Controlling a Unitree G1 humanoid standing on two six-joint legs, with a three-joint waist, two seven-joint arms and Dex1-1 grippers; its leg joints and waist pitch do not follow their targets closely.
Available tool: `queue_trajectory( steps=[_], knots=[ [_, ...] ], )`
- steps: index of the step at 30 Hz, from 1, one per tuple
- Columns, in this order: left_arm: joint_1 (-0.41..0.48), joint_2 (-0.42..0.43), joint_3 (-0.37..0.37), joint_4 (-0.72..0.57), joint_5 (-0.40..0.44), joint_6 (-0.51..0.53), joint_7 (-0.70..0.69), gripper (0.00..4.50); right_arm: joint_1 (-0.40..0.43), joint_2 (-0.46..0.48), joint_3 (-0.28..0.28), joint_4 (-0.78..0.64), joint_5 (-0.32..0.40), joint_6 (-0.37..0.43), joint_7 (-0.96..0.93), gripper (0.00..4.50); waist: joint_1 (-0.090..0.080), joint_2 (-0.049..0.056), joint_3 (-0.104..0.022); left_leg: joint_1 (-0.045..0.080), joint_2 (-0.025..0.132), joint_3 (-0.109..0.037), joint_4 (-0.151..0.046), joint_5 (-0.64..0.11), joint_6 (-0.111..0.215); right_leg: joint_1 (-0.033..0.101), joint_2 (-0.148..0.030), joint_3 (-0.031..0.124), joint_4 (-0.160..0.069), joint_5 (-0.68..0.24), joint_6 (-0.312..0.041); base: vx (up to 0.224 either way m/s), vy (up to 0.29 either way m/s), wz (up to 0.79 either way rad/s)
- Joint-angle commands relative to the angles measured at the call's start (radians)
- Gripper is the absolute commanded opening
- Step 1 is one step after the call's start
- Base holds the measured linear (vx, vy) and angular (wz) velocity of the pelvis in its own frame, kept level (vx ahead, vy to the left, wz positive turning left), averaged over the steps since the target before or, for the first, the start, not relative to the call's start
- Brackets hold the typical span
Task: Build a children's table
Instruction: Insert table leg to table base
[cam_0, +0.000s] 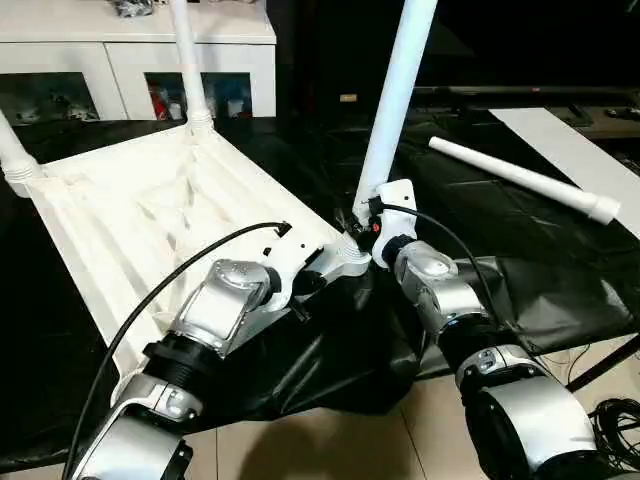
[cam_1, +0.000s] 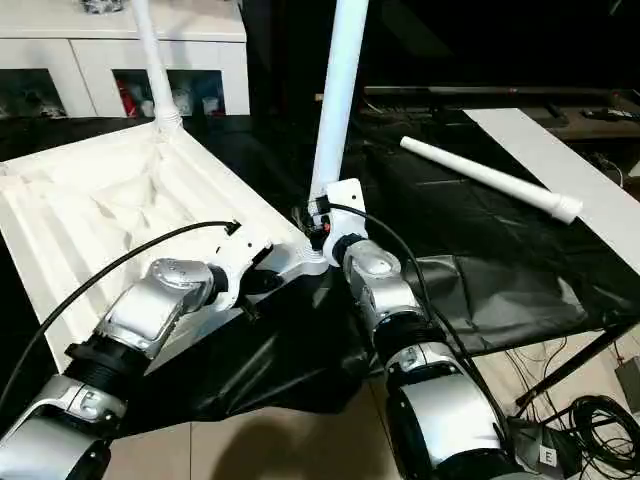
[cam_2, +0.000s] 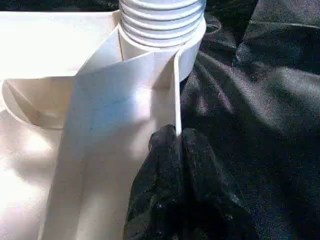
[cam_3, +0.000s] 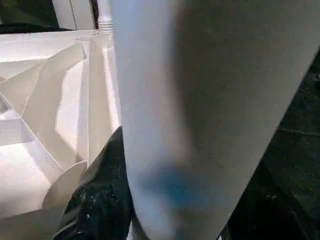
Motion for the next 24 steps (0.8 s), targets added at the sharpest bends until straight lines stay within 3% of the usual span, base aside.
queue_trajectory(
  steps=[1, 3, 5, 6, 7, 8, 10, 15, 18, 24],
  knots=[
    [-0.015, 0.027, 0.006, -0.033, 0.000, -0.022, -0.001, 0.00, 0.084, -0.011, 0.015, 0.135, -0.035, 0.060, 0.024, 2.41, 0.002, 0.015, -0.020, -0.005, 0.030, -0.002, -0.075, -0.247, 0.016, 0.011, -0.083, 0.060, -0.113, -0.191, -0.161, 0.000, 0.000, 0.00],
    [-0.015, 0.036, -0.005, -0.029, 0.001, -0.053, -0.014, 0.00, 0.083, -0.006, 0.000, 0.125, -0.015, 0.039, 0.054, 2.54, 0.002, 0.014, -0.020, -0.005, 0.030, -0.002, -0.075, -0.247, 0.020, 0.011, -0.082, 0.060, -0.115, -0.190, -0.161, 0.000, 0.000, 0.00],
    [-0.013, 0.047, -0.018, -0.025, 0.011, -0.088, -0.025, 0.00, 0.082, -0.001, -0.013, 0.115, 0.003, 0.031, 0.082, 2.74, 0.008, 0.017, -0.024, -0.004, 0.034, 0.001, -0.074, -0.220, 0.028, 0.013, -0.086, 0.062, -0.113, -0.132, -0.168, 0.000, 0.000, 0.00],
    [-0.011, 0.054, -0.026, -0.022, 0.017, -0.104, -0.032, 0.00, 0.082, 0.001, -0.018, 0.105, 0.011, 0.021, 0.103, 2.89, 0.003, 0.013, -0.027, -0.009, 0.034, -0.002, -0.074, -0.181, 0.035, 0.021, -0.080, 0.059, -0.103, -0.069, -0.181, 0.000, 0.000, 0.00],
    [-0.010, 0.055, -0.028, -0.021, 0.018, -0.106, -0.033, 0.00, 0.083, 0.001, -0.019, 0.101, 0.012, 0.015, 0.111, 2.99, 0.003, 0.018, -0.027, -0.010, 0.031, 0.001, -0.068, -0.121, 0.049, 0.024, -0.079, 0.057, -0.094, 0.023, -0.200, 0.000, 0.000, 0.00],
    [-0.010, 0.055, -0.028, -0.021, 0.018, -0.106, -0.033, 0.00, 0.083, 0.001, -0.019, 0.101, 0.012, 0.015, 0.111, 3.04, 0.003, 0.018, -0.027, -0.010, 0.031, 0.001, -0.068, -0.121, 0.049, 0.024, -0.079, 0.057, -0.094, 0.023, -0.200, 0.000, 0.000, 0.00],
    [-0.011, 0.060, -0.034, -0.015, 0.024, -0.123, -0.035, 0.00, 0.087, 0.002, -0.025, 0.085, 0.020, 0.006, 0.137, 3.09, 0.004, 0.020, -0.030, -0.008, 0.032, 0.003, -0.063, -0.070, 0.067, 0.028, -0.079, 0.056, -0.085, 0.122, -0.225, 0.000, 0.000, 0.00],
    [-0.013, 0.067, -0.041, -0.008, 0.020, -0.145, -0.043, 0.00, 0.100, -0.004, -0.034, 0.059, 0.024, -0.021, 0.177, 3.69, 0.003, 0.022, -0.038, -0.007, 0.031, 0.005, -0.054, 0.004, 0.106, 0.036, -0.077, 0.054, -0.069, 0.311, -0.264, 0.000, 0.000, 0.00],
    [-0.014, 0.069, -0.041, -0.002, 0.016, -0.159, -0.046, 0.00, 0.106, -0.009, -0.037, 0.043, 0.028, -0.034, 0.200, 3.91, 0.002, 0.019, -0.037, -0.009, 0.029, 0.009, -0.051, -0.005, 0.128, 0.036, -0.078, 0.055, -0.070, 0.310, -0.268, 0.000, 0.000, 0.00],
    [-0.019, 0.080, -0.038, 0.022, 0.018, -0.194, -0.050, 0.00, 0.132, -0.028, -0.037, -0.035, 0.042, -0.043, 0.262, 4.44, 0.004, 0.018, -0.038, -0.011, 0.033, 0.011, -0.048, -0.001, 0.143, 0.034, -0.078, 0.055, -0.067, 0.314, -0.271, 0.000, 0.000, 0.00]
  ],
)
